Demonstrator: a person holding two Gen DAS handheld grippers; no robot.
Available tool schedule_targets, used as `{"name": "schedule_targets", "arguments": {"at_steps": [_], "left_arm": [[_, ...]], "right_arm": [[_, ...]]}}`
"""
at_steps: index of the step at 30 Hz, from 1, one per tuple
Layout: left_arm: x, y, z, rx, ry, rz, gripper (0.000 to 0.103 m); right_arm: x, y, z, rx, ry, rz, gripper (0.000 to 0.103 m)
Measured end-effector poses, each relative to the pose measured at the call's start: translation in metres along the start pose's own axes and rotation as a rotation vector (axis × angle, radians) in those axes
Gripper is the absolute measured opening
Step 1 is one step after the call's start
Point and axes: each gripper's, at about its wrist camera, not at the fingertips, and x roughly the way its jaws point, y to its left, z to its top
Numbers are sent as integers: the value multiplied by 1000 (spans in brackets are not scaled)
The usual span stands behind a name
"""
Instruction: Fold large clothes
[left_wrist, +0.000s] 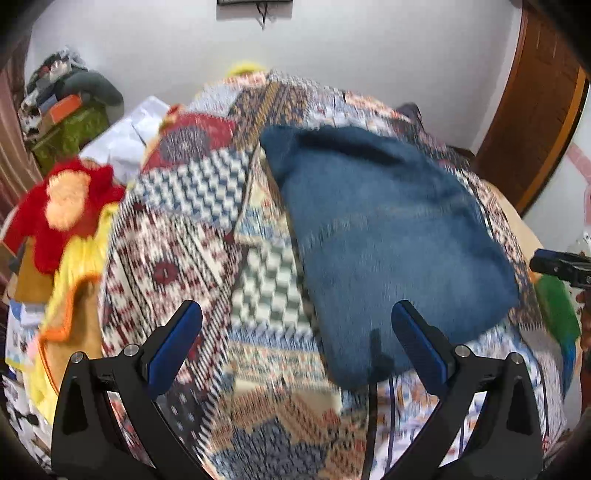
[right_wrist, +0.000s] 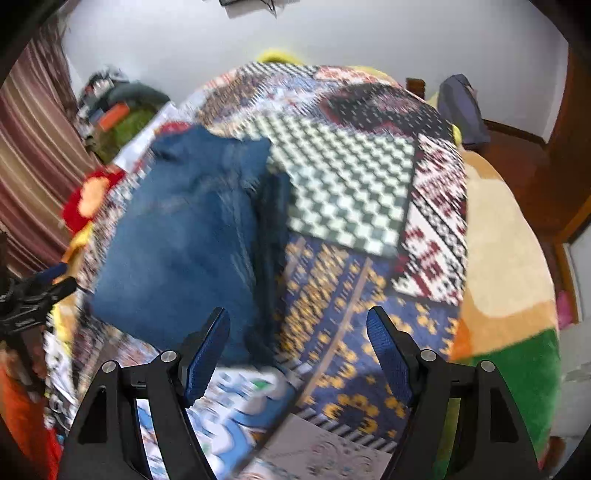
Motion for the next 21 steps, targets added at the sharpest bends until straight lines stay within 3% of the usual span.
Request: {"name": "schedule_targets", "arguments": {"at_steps": [3, 7, 16, 21], "left_arm": [[9, 0, 20, -19, -27, -7, 103], [36, -4, 40, -15, 7, -38, 103], [119, -19, 75, 35, 114, -115, 103], [158, -15, 105, -27, 167, -214, 103]], "right_arm": [[1, 15, 21, -28, -27, 35, 75], [15, 30, 44, -50, -29, 67, 76], [88, 51, 84, -109, 71, 108, 76], [130, 39, 111, -68, 137, 139, 76]]}}
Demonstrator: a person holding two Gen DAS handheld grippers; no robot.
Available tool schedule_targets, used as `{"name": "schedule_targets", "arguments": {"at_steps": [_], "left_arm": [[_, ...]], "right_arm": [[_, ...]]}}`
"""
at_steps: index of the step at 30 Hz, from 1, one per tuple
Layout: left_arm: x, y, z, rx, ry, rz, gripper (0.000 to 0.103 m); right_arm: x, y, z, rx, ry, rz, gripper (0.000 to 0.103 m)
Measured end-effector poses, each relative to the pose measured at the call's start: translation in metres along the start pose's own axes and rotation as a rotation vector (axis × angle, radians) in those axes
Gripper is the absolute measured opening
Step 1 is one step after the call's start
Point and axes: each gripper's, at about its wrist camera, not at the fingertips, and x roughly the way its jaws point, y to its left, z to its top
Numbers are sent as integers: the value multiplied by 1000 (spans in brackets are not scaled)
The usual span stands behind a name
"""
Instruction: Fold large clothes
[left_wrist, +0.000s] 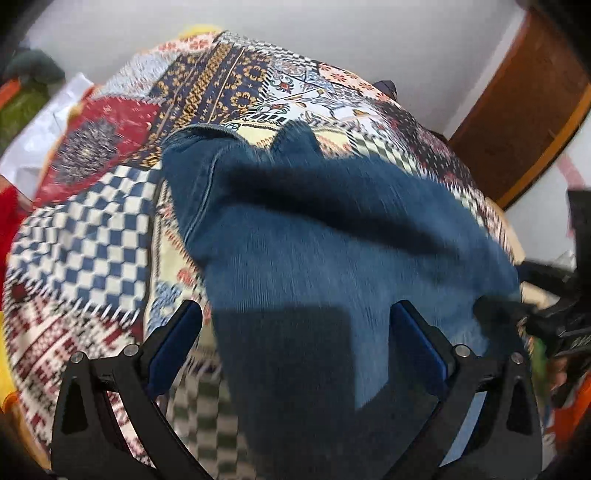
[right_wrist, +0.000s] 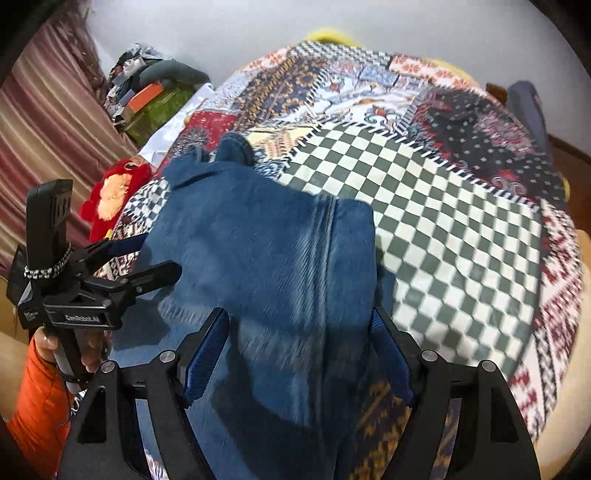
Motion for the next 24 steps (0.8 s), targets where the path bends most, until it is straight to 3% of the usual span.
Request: {"name": "schedule_targets", "arguments": {"at_steps": [4, 7, 10, 16, 24], "left_arm": [[8, 12, 23, -33, -18, 20, 103], [6, 22, 36, -33, -43, 65, 103], [3, 32, 44, -72, -47, 57, 103], [-34, 33, 48, -66, -145, 134, 103], [-83, 22, 16, 19, -161, 173, 103]], "right_arm": [[15, -21, 18, 71, 27, 85, 78], [20, -30, 26, 87, 30, 98, 78], [19, -34, 31, 84, 11, 79, 78], [-9, -31, 33, 134, -67, -13, 78], [-68, 3, 1, 9, -127, -39, 78]]}}
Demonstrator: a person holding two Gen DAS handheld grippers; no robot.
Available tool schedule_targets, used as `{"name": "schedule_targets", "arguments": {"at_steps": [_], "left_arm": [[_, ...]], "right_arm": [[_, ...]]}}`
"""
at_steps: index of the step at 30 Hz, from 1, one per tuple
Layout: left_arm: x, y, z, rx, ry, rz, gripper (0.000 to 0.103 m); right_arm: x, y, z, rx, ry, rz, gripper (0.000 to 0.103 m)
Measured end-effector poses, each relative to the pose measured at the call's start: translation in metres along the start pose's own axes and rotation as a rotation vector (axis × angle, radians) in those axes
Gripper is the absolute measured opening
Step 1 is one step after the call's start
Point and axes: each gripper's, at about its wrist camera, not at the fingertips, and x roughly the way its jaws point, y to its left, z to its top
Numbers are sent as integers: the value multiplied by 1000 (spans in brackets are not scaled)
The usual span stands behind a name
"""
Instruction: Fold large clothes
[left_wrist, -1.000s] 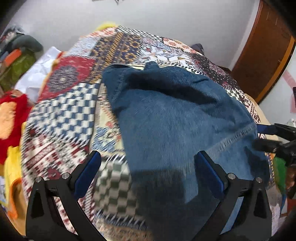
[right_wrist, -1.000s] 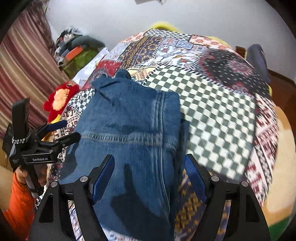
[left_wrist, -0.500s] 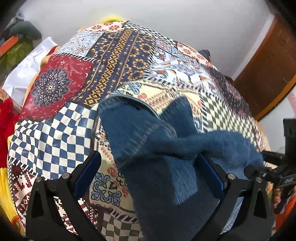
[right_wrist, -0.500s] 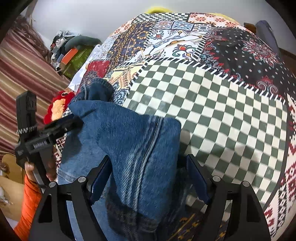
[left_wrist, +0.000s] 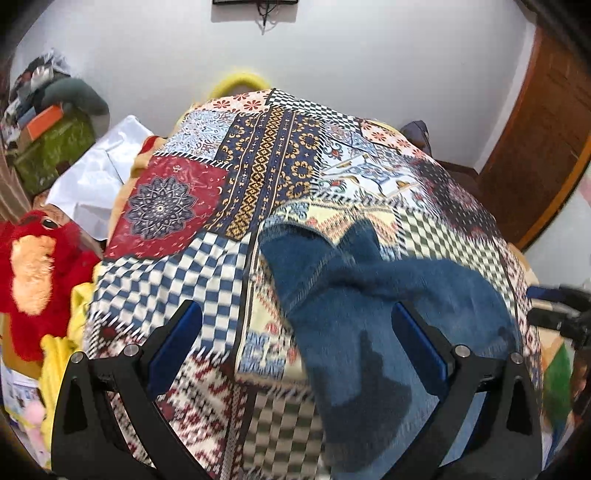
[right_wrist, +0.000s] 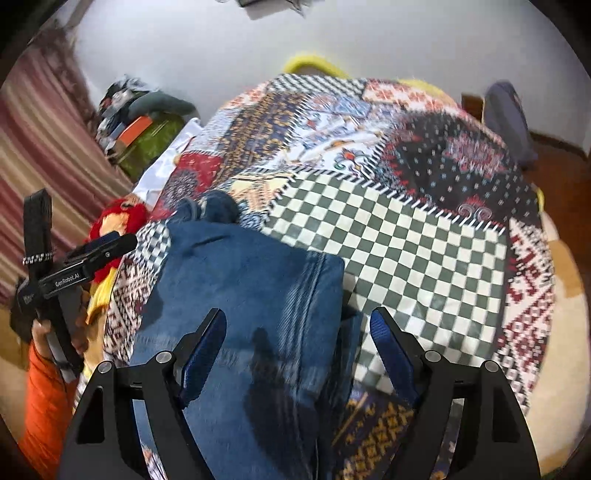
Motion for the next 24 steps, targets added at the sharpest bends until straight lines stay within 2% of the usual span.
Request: {"name": "schedule_targets", "arguments": {"at_steps": [4, 7, 11, 15, 18, 20, 24], "left_arm": [[-23, -6, -28, 39, 10, -10, 103], [-31, -6, -53, 16, 26, -55, 103], [-20, -1, -82, -61, 99, -115, 103], [6, 1, -108, -144, 200, -233, 103], [20, 9, -114, -239, 226, -337, 103], [29, 13, -114, -285, 241, -382, 103], [51, 10, -112, -335, 285, -444, 103]], "right_arm": [[-18, 17, -17, -85, -19, -36, 79], [-22, 22, -34, -114, -11, -48, 79], [-10, 17, -55, -100, 51, -22, 79], [18, -2, -73, -15, 147, -10, 79], [38, -21, -78, 95, 206, 75, 80], [49, -33, -75, 163, 241, 133, 84], [70, -37, -68, 169, 282, 203, 91]]}}
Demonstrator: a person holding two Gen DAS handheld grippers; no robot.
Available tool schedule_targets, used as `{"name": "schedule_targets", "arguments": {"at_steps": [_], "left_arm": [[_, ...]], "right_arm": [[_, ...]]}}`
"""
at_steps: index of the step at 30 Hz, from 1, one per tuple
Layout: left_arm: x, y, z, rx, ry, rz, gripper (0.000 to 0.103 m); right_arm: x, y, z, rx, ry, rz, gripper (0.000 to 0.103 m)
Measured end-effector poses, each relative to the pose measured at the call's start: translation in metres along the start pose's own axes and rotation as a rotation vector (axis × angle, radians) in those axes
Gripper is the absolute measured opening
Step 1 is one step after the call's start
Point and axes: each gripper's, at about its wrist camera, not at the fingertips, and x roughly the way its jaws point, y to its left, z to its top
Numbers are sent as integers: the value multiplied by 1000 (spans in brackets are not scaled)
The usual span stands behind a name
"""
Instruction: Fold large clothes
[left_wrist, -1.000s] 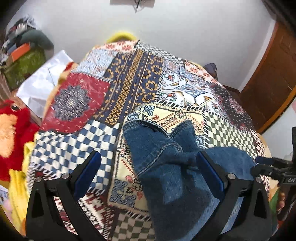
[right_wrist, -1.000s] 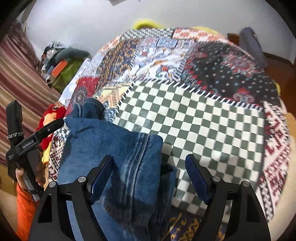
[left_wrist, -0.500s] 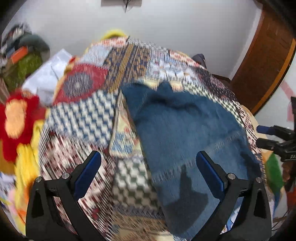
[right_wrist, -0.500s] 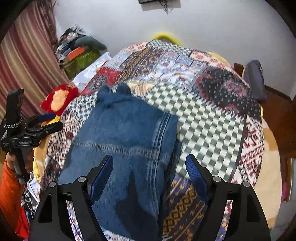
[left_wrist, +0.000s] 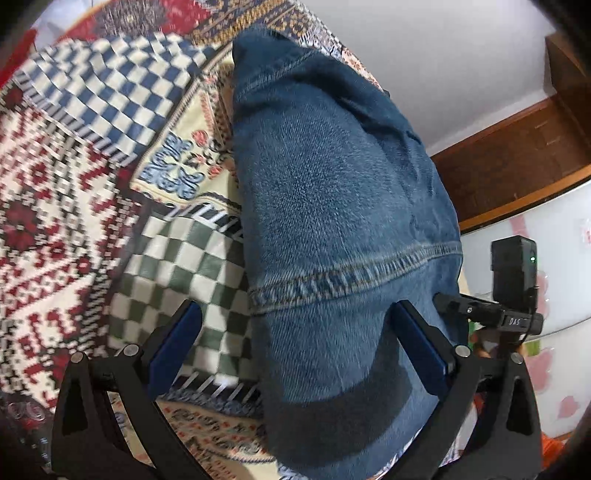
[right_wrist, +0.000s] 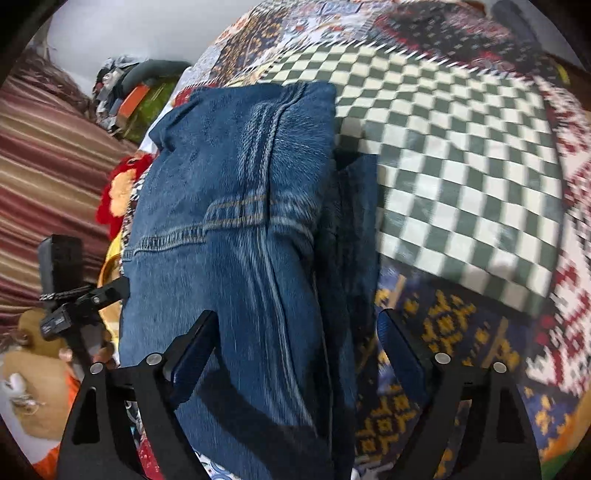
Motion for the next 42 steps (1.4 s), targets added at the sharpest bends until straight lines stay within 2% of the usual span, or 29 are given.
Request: {"name": "schedule_targets", "arguments": {"at_steps": [4, 7, 12, 14, 15, 17, 19, 23, 27, 35, 39, 42], "left_arm": [[18, 1, 7, -39, 30, -55, 103], [32, 1, 11, -66, 49, -92, 103], [39, -7, 13, -43, 40, -101, 103], [40, -11, 20, -42, 42, -124, 97], [40, -13, 23, -40, 46, -147, 89], [39, -21, 23, -16, 38, -125, 86], [37, -27, 22, 4, 28, -109, 79], [31, -40, 22, 28, 8, -104, 67], [10, -61, 19, 93, -28, -73, 60], [-71, -85, 19, 167, -182, -62, 60], [-122, -68, 15, 167, -234, -60, 60], [-146, -48, 5, 167, -260, -41, 60]], "right_arm": [[11, -2, 9, -6, 6, 49, 97], [16, -5, 17, -8, 3, 105, 97], [21, -12, 29, 41, -9, 174, 97], [20, -14, 29, 52, -16, 192, 93], [19, -13, 29, 47, -19, 191, 87], [16, -10, 27, 34, -28, 186, 75], [14, -6, 24, 38, -32, 197, 59], [5, 8, 22, 15, -45, 174, 46], [-13, 36, 17, -54, -72, 131, 37], [-57, 108, 18, -147, -151, 153, 35], [-69, 147, 18, -190, -180, 162, 35], [-67, 175, 14, -213, -185, 161, 35]]}}
